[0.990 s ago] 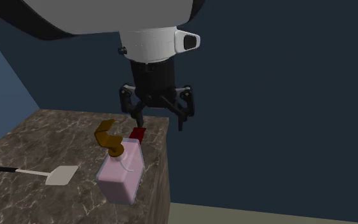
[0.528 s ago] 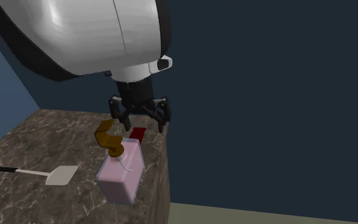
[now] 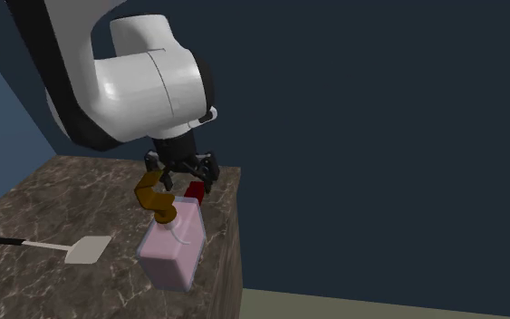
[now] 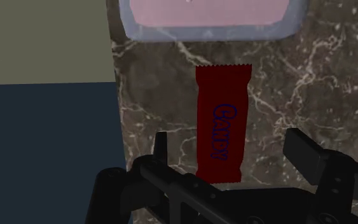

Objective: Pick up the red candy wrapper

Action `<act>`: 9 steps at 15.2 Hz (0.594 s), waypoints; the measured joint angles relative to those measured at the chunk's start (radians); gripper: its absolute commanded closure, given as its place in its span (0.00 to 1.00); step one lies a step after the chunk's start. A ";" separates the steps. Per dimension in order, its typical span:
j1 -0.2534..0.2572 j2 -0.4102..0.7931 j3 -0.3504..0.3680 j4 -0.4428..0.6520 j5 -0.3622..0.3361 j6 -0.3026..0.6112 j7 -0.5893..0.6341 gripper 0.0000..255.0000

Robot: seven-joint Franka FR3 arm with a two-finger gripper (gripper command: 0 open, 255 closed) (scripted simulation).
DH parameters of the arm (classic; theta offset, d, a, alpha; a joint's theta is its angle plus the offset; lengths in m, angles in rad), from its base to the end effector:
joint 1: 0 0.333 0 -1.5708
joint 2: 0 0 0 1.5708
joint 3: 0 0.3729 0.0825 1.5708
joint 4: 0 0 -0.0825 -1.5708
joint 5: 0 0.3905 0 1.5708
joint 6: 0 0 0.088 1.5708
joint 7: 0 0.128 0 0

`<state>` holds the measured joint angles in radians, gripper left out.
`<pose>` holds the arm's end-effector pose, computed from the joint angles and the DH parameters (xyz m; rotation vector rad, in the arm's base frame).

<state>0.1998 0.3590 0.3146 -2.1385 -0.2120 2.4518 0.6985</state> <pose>0.5189 0.2853 0.2684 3.1100 -0.0563 -0.0053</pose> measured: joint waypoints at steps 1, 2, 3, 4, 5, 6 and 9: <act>0.009 0.025 -0.005 0.021 -0.011 0.004 0.011 0.00; 0.014 0.045 -0.011 0.025 -0.021 0.018 0.018 0.00; 0.018 0.060 -0.016 0.026 -0.030 0.032 0.025 0.00; 0.023 0.076 -0.020 0.035 -0.037 0.039 0.030 0.00; 0.026 0.085 -0.023 0.033 -0.042 0.049 0.035 0.00; 0.028 0.096 -0.027 0.036 -0.048 0.057 0.039 0.00; 0.034 0.122 -0.037 0.039 -0.060 0.079 0.047 1.00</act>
<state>0.2343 0.4810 0.2781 -2.0997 -0.2723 2.5309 0.7453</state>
